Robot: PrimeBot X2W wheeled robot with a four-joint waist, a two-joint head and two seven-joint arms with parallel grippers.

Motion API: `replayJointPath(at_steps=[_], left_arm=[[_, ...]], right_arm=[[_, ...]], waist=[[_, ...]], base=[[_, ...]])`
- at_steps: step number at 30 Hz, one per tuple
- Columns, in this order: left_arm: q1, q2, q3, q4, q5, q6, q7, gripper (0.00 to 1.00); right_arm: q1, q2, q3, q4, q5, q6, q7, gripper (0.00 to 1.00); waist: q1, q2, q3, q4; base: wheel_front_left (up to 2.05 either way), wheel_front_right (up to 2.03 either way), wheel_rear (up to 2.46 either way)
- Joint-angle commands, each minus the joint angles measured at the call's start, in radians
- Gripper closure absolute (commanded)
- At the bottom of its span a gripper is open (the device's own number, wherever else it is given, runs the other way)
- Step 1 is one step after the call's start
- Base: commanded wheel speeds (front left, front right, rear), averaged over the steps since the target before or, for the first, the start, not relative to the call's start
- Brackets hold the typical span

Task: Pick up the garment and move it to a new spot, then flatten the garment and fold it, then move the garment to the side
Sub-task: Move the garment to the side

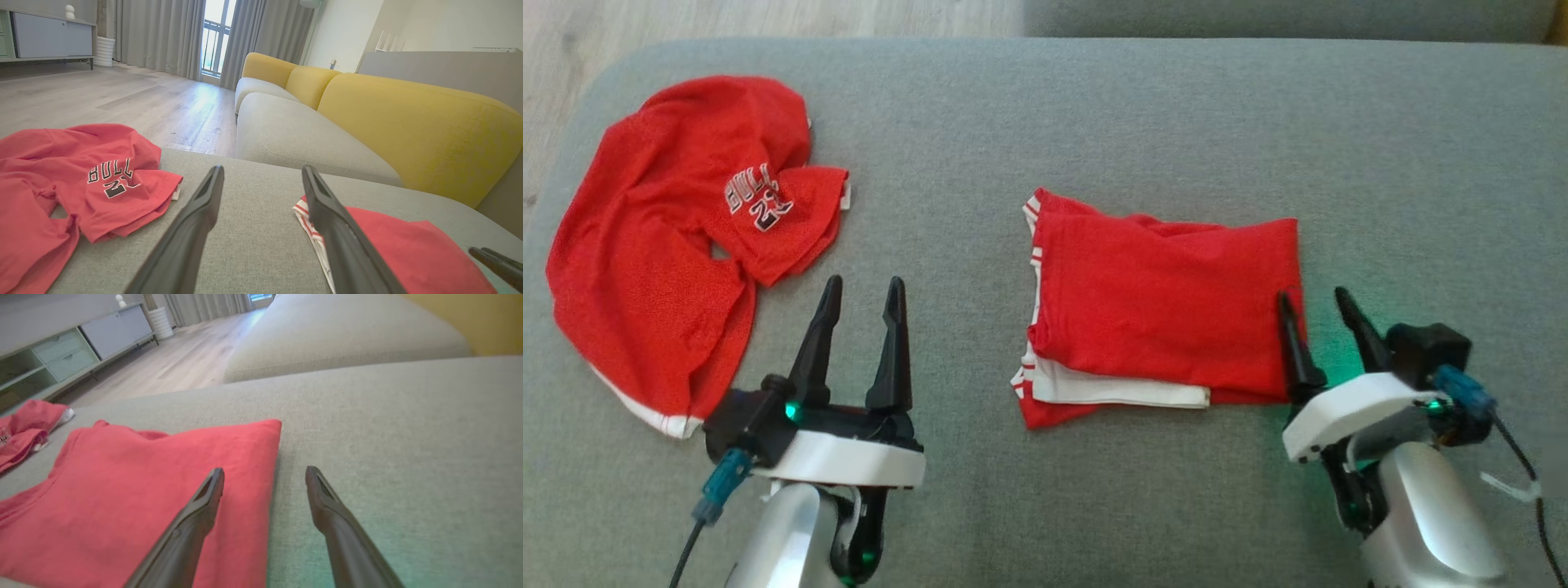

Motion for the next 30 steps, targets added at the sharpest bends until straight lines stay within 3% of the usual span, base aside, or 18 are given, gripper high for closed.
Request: replayJointPath(at_steps=[1,9,10,11,12,24,30], left_arm=[[-0.039,0.002,0.023,-0.029,-0.008,-0.004,-0.008,0.0],[-0.053,0.002,0.012,-0.022,-0.014,-0.004,-0.008,0.0],[-0.053,0.002,0.012,-0.02,-0.014,-0.004,-0.008,0.0],[-0.053,0.002,0.013,-0.019,-0.014,-0.004,-0.008,0.0],[-0.052,0.002,0.013,-0.019,-0.014,-0.004,-0.008,0.0],[-0.049,0.002,-0.015,-0.063,-0.011,-0.005,-0.008,0.0],[-0.066,0.002,-0.044,-0.075,-0.005,-0.005,-0.008,0.0]], right_arm=[[-0.04,0.005,0.038,-0.004,0.005,0.007,0.01,0.0],[-0.082,0.005,0.095,0.151,0.054,0.007,0.073,0.0],[-0.089,0.005,0.1,0.161,0.059,0.007,0.07,0.33],[-0.095,0.005,0.102,0.171,0.061,0.007,0.066,0.78],[-0.101,0.005,0.102,0.177,0.058,0.007,0.059,1.0],[-0.171,0.002,0.094,0.15,-0.156,0.007,-0.003,1.0],[-0.216,-0.107,0.146,0.095,-0.206,0.007,0.024,1.0]], waist=[[0.0,0.0,0.013,0.013],[0.0,0.0,0.033,0.038],[0.0,0.0,0.033,0.038],[0.0,0.0,0.034,0.038],[0.0,0.0,0.034,0.037],[0.0,0.0,0.008,-0.046],[0.0,0.0,0.022,-0.098]], base=[[0.0,0.0,0.0],[0.0,0.0,0.0],[0.0,0.0,0.0],[0.0,0.0,0.0],[0.0,0.0,0.0],[0.0,0.0,0.0],[0.0,0.0,0.0]])
